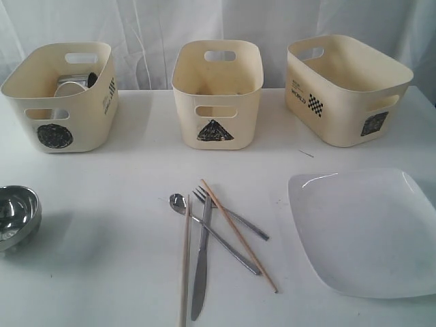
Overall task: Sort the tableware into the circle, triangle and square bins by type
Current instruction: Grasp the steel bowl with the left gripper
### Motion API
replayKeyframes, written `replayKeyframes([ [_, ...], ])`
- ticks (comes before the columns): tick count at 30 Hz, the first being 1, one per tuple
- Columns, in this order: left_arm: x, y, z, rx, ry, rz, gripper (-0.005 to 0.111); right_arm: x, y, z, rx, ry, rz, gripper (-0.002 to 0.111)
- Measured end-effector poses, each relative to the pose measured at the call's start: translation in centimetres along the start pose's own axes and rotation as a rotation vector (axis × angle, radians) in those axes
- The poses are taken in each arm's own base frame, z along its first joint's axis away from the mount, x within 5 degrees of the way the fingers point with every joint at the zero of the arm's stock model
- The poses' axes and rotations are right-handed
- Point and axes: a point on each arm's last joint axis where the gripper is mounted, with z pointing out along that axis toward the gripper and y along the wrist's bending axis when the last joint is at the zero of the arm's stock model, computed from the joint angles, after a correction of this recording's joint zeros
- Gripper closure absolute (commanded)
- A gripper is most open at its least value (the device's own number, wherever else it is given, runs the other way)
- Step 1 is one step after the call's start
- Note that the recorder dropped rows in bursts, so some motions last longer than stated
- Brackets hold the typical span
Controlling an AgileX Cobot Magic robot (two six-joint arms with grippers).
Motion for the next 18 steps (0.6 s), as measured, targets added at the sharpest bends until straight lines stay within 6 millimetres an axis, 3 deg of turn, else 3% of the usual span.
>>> replayKeyframes([
  [11,0.4,-0.7,3.4,0.037,-0.031,-0.03,0.044,0.0,0.0,0.0,0.0,0.0,0.0,0.108],
  [18,0.2,-0.7,5.9,0.027,-0.059,-0.038,0.041,0.0,0.0,0.0,0.0,0.0,0.001,0.108],
])
